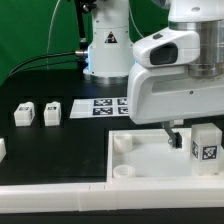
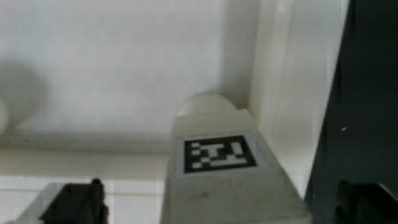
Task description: Assemble one leg
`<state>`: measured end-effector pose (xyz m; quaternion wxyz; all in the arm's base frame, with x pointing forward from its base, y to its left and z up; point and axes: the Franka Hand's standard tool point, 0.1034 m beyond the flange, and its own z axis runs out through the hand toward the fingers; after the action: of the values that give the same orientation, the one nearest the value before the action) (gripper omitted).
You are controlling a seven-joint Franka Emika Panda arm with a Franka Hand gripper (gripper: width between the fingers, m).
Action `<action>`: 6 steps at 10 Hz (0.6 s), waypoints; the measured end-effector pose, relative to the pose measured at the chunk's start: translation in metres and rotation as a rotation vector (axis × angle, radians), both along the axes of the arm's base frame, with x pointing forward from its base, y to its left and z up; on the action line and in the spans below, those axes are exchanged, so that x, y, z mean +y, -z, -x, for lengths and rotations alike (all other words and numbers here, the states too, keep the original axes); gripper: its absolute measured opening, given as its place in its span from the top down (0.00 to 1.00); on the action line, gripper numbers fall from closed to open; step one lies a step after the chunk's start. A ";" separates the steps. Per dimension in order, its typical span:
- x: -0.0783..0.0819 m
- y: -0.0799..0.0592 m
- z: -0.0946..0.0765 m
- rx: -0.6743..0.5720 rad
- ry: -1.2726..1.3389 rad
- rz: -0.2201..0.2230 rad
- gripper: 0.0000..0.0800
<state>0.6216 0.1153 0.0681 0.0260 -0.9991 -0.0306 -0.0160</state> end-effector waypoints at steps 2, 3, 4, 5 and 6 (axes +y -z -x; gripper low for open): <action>0.000 0.001 0.000 0.002 0.014 0.000 0.33; 0.000 0.001 0.000 0.003 0.015 0.000 0.50; 0.000 0.001 0.000 0.003 0.015 0.000 0.64; 0.000 0.001 0.000 0.003 0.015 0.000 0.64; 0.000 0.001 0.000 0.003 0.015 0.000 0.64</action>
Offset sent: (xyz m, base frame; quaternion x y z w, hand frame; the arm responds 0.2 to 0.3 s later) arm 0.0000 0.0000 0.0000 0.0000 0.0000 0.0000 1.0000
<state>0.6211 0.1150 0.0668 0.0258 -0.9993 -0.0233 -0.0148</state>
